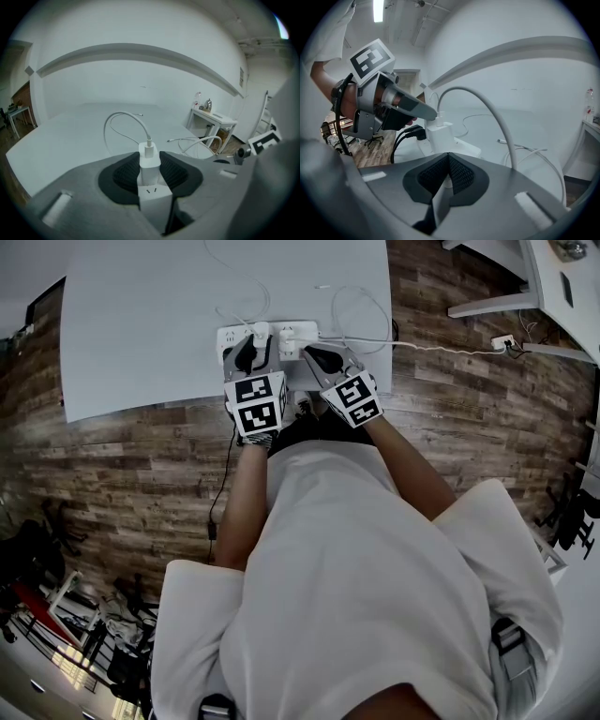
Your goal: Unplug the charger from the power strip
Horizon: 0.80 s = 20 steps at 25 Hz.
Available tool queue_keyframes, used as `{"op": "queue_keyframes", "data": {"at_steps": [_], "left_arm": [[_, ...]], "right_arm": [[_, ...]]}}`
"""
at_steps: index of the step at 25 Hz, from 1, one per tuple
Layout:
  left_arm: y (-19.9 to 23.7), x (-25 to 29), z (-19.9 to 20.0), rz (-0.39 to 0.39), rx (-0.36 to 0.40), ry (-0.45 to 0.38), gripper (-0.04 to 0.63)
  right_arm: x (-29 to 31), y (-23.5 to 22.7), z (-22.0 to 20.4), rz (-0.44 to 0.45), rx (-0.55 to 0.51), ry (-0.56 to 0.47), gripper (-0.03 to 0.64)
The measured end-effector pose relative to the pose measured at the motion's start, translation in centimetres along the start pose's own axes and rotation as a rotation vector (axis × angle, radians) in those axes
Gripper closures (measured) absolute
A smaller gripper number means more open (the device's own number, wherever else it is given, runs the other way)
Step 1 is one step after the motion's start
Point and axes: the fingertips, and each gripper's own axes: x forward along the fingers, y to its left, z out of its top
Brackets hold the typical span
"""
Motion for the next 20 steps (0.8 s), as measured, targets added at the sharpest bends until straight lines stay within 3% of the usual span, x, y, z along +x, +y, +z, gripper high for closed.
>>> {"op": "queue_keyframes", "data": {"at_steps": [4,8,16,20], "left_arm": [[0.42,-0.12,0.18,-0.021,-0.094,-0.015,0.456],[0.56,-0.17,0.36,-0.025,-0.107,-0.02,0.456],[-0.26,-0.19,0.3,0.017,0.09,-0.013,0.457],[-0.16,-0.35,0.2,0.01,0.066,-0.014,0.457]], "right_arm": [[-0.07,0.11,-0.01,-0.002,0.0,0.004,0.615],[-0.06,0.09,0.2,-0.004,-0.003,-0.003,0.615],[-0.03,-0.05,0.14,-0.005,-0.005,-0.011,0.615],[-0.12,0.05,0.02,-0.006,-0.004,0.001,0.615]]}}
